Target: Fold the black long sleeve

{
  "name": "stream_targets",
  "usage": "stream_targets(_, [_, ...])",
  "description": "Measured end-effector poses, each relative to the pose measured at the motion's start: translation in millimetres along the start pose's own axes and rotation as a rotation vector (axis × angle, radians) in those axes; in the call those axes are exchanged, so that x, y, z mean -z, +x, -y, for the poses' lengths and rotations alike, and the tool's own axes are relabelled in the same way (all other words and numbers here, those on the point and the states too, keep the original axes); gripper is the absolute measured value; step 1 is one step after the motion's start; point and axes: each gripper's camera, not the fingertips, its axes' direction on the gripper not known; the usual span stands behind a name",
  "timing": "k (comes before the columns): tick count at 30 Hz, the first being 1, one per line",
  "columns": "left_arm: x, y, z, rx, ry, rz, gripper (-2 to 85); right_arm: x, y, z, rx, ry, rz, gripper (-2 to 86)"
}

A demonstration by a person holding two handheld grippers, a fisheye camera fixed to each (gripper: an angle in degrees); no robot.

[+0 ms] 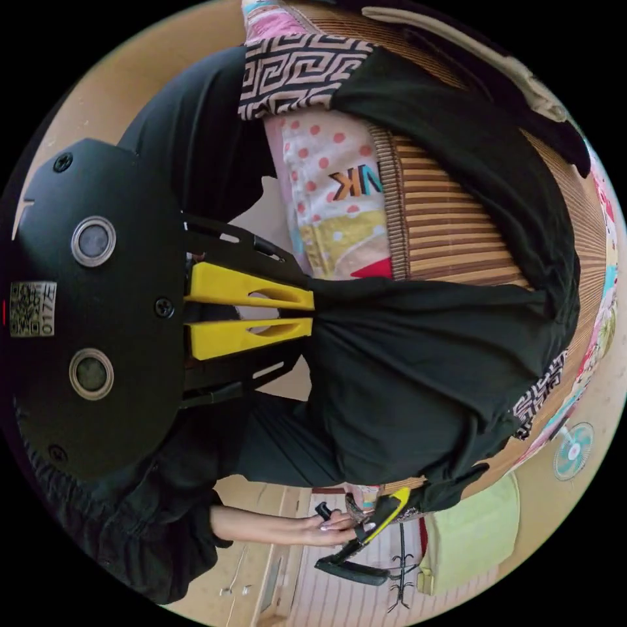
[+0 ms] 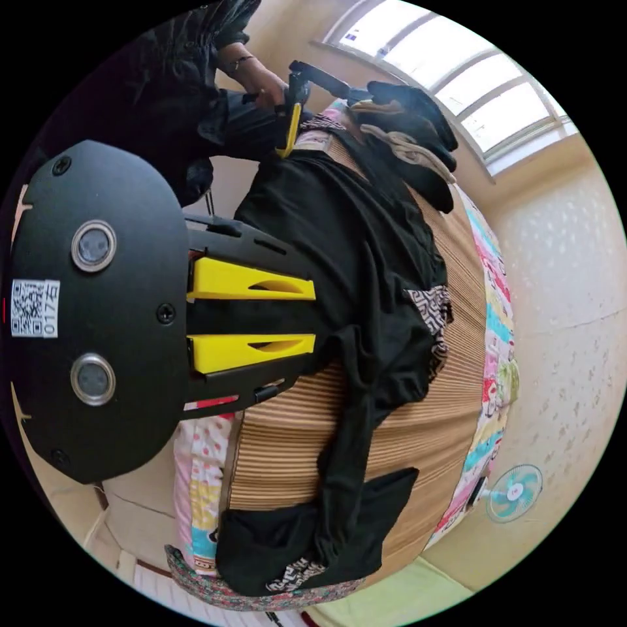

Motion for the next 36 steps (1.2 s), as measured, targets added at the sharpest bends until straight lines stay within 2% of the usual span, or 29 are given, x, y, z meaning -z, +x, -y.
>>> stream_targets(2, [26,-28,-25,0.067,0.124,-0.098,3.9,-4,-22,-34,-0.030,-0.016,-0.152,6.5])
stream_targets(4, [57,-85,-63,0.284,0.314,-0.307,7.5,-9,-23,-50,-0.034,-0.112,-0.224,5.8])
stream_targets(7, [67,-158,-107,0.599,0.530,-0.574,12.1,6,-16,-69,-0.011,-0.089,-0.252,6.2])
stream_targets(9, [63,-189,-124,0.745,0.623,-0.676,13.1,19,-6,-72,-0.036,-0.052,-0.261,6.3])
stream_targets(12, [54,-223,-142,0.918,0.716,-0.758,13.4,39,14,-66,-0.101,0.032,-0.162,6.4])
stream_targets(16, [39,-249,-153,1.069,0.669,-0.823,8.9,61,28,-50,-0.154,0.201,0.080,6.5])
stream_targets(19, [53,-254,-169,1.025,0.752,-0.802,3.3,65,27,-37,-0.156,0.276,0.146,6.6])
stream_targets(21, [64,-256,-177,1.018,0.740,-0.739,3.0,61,22,-29,-0.144,0.279,0.149,6.8])
stream_targets(22, [63,-258,-182,1.022,0.718,-0.764,2.9,57,18,-23,-0.128,0.276,0.160,7.0])
stream_targets(26, [47,-253,-187,1.010,0.648,-0.832,6.0,41,-3,-16,-0.055,0.259,0.213,7.3])
stream_targets(28, [34,-251,-187,1.026,0.667,-0.833,10.1,32,-9,-17,-0.040,0.239,0.222,7.4])
stream_targets(31, [17,-252,-187,1.072,0.707,-0.866,11.4,19,-11,-23,-0.042,0.210,0.244,7.5])
stream_targets(34, [17,-243,-196,1.129,0.737,-0.862,7.5,15,-6,-31,-0.051,0.201,0.255,7.4])
stream_targets(36, [34,-232,-204,1.079,0.814,-0.803,3.7,16,-2,-37,-0.056,0.199,0.241,7.4])
